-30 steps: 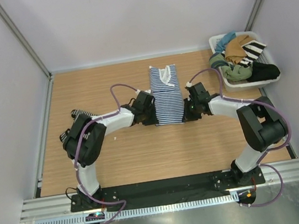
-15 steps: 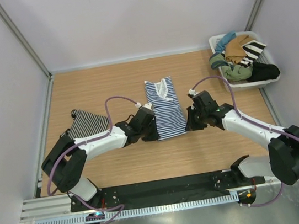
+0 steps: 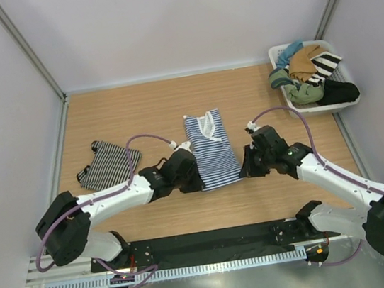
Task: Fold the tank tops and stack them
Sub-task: Fold the tank top
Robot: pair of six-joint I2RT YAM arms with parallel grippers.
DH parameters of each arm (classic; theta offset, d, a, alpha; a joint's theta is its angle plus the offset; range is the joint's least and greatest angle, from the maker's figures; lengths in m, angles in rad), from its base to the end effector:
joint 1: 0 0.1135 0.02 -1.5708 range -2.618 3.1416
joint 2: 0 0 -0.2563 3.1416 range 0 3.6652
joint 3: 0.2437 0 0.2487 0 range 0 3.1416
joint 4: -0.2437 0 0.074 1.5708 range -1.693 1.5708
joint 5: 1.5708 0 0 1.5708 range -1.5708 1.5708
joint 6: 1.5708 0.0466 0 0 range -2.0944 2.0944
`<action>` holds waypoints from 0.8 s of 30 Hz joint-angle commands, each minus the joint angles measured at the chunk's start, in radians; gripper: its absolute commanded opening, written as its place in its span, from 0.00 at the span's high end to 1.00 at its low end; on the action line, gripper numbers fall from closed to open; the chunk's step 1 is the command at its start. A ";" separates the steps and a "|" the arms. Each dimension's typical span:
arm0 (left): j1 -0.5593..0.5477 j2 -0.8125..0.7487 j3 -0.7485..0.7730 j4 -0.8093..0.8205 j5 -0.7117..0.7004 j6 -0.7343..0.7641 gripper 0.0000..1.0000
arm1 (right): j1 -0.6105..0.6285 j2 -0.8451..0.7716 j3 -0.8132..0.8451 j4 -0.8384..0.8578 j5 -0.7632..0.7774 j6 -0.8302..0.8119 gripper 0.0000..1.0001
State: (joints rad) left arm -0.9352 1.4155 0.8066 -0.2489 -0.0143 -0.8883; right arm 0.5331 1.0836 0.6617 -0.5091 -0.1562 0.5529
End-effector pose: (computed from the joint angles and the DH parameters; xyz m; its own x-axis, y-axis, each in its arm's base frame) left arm 0.1736 -0.2342 0.1867 -0.9033 -0.0825 -0.4210 0.1556 0.8515 -0.5008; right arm 0.1827 0.1162 0.1996 -0.8936 0.0751 -0.4425 -0.1324 0.8979 0.4197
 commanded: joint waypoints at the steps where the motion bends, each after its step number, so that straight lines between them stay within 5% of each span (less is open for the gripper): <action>1: -0.043 -0.038 -0.024 -0.067 -0.009 -0.052 1.00 | 0.013 -0.059 -0.017 -0.071 -0.011 0.045 0.98; 13: -0.099 -0.228 -0.081 -0.115 0.002 -0.179 1.00 | 0.025 -0.198 0.051 -0.213 -0.017 0.090 0.99; 24: -0.143 -0.242 -0.078 -0.076 0.059 -0.271 1.00 | 0.025 -0.208 0.162 -0.281 0.015 0.087 0.99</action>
State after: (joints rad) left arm -1.0760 1.1866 0.7246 -0.3122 0.0048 -1.1244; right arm 0.5613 0.8745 0.7345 -0.7559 -0.1947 0.6502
